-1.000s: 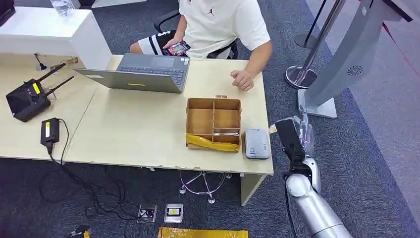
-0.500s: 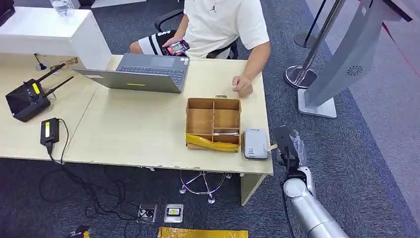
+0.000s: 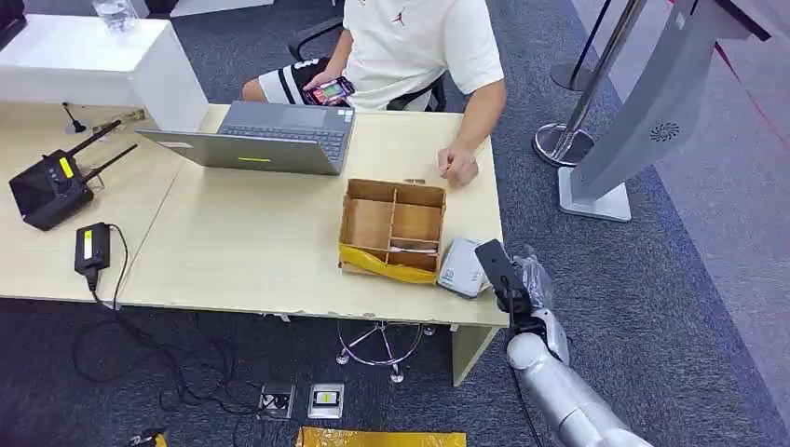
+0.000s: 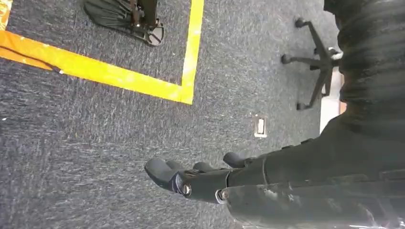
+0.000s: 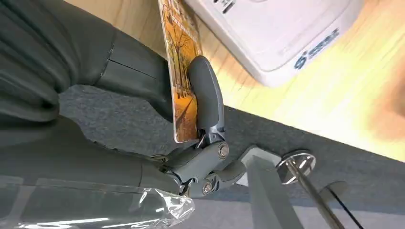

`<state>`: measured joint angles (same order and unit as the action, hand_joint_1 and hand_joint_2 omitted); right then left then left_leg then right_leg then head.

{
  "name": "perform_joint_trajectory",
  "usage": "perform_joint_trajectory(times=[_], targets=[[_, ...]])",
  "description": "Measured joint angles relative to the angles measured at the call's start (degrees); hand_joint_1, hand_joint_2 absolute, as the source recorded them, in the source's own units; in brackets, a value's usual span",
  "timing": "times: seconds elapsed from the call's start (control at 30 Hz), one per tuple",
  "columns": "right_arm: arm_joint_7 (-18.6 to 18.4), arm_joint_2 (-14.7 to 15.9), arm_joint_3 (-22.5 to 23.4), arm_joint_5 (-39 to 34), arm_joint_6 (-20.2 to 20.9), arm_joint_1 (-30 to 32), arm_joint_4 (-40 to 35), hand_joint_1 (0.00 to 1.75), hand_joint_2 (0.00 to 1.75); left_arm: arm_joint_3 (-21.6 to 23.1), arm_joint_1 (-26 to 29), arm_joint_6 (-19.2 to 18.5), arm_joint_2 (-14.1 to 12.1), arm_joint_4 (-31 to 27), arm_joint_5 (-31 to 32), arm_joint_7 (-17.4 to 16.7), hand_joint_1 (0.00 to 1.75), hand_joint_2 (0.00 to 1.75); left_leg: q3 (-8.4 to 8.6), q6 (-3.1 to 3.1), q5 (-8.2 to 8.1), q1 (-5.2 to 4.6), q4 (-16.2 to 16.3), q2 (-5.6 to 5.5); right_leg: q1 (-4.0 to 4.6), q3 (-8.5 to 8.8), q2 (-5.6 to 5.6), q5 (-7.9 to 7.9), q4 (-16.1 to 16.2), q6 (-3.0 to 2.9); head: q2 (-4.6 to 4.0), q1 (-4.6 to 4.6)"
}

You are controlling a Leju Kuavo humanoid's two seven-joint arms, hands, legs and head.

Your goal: Pass the card to the sensor for recognition and then transmit it.

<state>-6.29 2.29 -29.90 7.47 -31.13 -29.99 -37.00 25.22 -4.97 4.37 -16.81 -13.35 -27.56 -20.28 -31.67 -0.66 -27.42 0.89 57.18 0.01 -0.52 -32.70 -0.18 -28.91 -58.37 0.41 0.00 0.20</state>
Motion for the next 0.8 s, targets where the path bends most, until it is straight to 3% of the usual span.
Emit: perform_joint_trajectory(times=[0.3, 0.6, 0.7, 0.8], targets=[[8.9, -0.5, -0.3, -3.3, -8.3, -0.4, 0.2, 1.75, 1.75, 0.0, 0.0, 1.7, 0.5, -0.1, -1.5, -0.4, 0.00, 1.75, -0.02, 0.00, 0.00, -0.01, 0.0, 0.00, -0.01, -0.02, 0.01, 0.00, 0.0, 0.00, 0.00, 0.00], [13.2, -1.0, 2.9, 0.0, -8.6, -0.3, -0.9, 1.75, 1.75, 0.0, 0.1, 1.7, 0.8, -0.1, -1.9, -0.4, 0.00, 1.75, -0.02, 0.00, 0.00, -0.01, 0.0, 0.00, -0.01, -0.02, 0.01, 0.01, 0.0, 0.00, 0.00, 0.00], [12.8, -1.6, 4.3, -0.9, -8.0, -0.2, -1.4, 1.75, 1.75, 0.0, 0.0, 1.4, 0.8, -0.1, -1.9, -0.4, 0.00, 1.75, -0.02, 0.00, 0.00, -0.01, 0.0, 0.00, -0.01, -0.02, 0.00, 0.01, 0.0, 0.00, 0.00, 0.00], [9.9, -1.6, 3.9, -2.1, -3.9, -0.2, -1.7, 1.75, 1.75, 0.0, 0.0, 0.5, 0.8, -0.1, -1.8, 0.0, 0.00, 1.75, -0.03, 0.00, 0.00, -0.01, 0.0, 0.00, -0.01, -0.02, 0.01, 0.01, 0.0, 0.00, 0.00, 0.00]])
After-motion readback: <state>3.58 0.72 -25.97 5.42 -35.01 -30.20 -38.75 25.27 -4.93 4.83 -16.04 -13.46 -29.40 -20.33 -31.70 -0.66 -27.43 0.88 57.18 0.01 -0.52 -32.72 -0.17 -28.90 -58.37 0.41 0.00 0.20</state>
